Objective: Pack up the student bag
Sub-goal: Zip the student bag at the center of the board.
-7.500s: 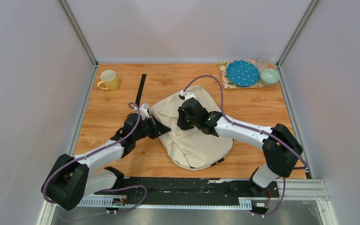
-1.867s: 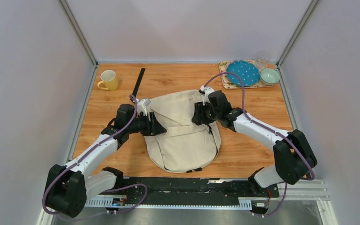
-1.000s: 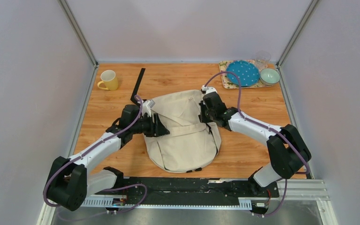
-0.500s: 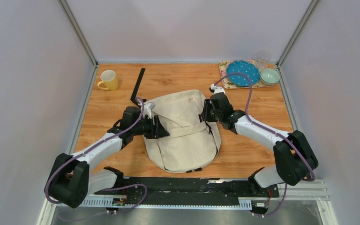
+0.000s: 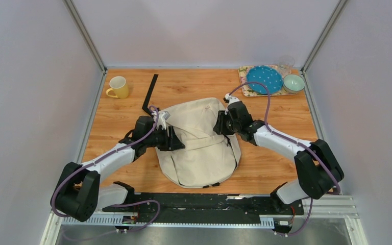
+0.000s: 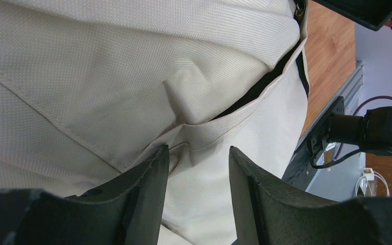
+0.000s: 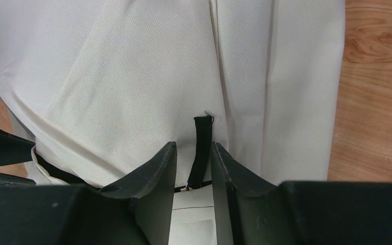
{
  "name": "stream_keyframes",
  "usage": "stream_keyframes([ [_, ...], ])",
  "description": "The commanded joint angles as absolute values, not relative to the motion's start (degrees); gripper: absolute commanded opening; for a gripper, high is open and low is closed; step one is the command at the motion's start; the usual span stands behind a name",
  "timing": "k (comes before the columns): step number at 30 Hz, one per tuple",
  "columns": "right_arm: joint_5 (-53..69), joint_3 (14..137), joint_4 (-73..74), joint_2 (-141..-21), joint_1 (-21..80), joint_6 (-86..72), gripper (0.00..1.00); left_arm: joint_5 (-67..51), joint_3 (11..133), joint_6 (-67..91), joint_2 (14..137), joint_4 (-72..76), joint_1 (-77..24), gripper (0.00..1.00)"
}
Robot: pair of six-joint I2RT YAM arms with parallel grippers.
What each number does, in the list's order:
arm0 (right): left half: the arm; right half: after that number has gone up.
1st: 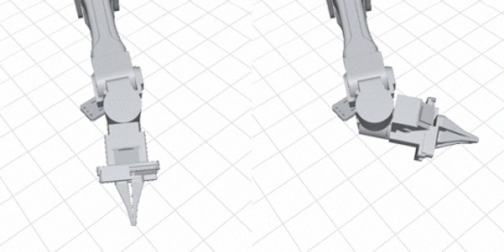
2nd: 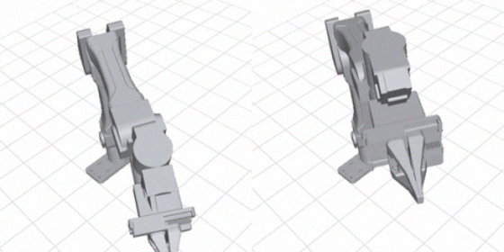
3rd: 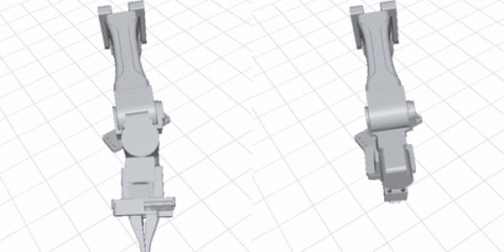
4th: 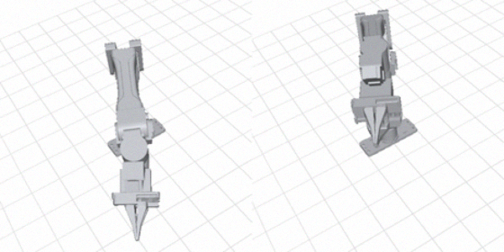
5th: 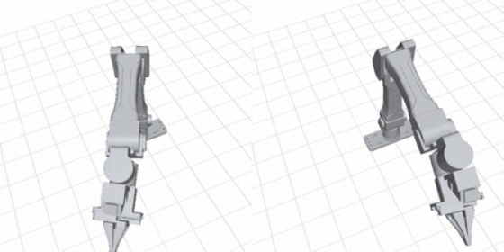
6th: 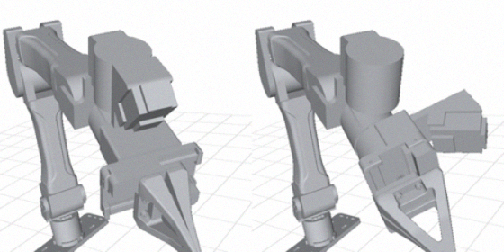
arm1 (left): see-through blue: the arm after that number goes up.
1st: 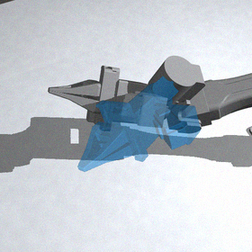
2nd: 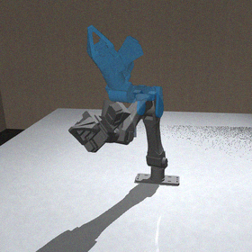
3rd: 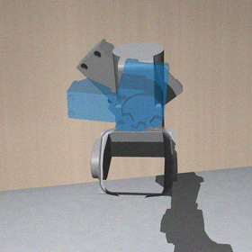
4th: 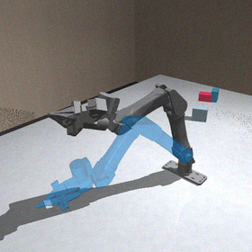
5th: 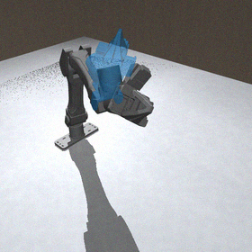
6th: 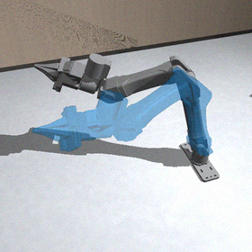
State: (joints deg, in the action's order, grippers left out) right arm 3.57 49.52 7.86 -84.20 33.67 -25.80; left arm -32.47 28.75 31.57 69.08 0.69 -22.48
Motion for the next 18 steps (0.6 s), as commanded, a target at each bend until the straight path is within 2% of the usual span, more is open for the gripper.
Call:
stream_keyframes([
  [1,5.01,51.06,7.56,-85.87,33.66,-25.75,0.33,-31.46,27.51,29.71,70.05,-0.97,-22.68,0.55],
  [7,2.64,52.03,9.49,-87.10,33.66,-25.14,0.31,-31.46,27.60,29.44,70.14,-1.32,-22.59,0.55],
  [10,2.55,52.47,10.46,-87.62,33.66,-24.70,0.23,-31.46,27.60,29.44,70.22,-1.41,-22.59,0.55],
  [11,2.64,52.73,10.55,-87.80,33.75,-24.61,0.13,-31.46,27.51,29.53,70.22,-1.49,-22.67,0.55],
  [12,2.81,52.82,10.72,-88.06,33.66,-24.52,0.07,-31.55,27.42,29.53,70.22,-1.49,-22.59,0.54],
  [14,2.73,53.00,10.90,-88.15,33.66,-24.70,0.00,-31.46,27.33,29.53,70.14,-1.41,-22.59,0.54],
  [18,0.09,53.61,11.86,-87.63,33.66,-24.87,0.00,-31.38,27.42,29.27,70.05,-1.76,-22.68,0.54],
])
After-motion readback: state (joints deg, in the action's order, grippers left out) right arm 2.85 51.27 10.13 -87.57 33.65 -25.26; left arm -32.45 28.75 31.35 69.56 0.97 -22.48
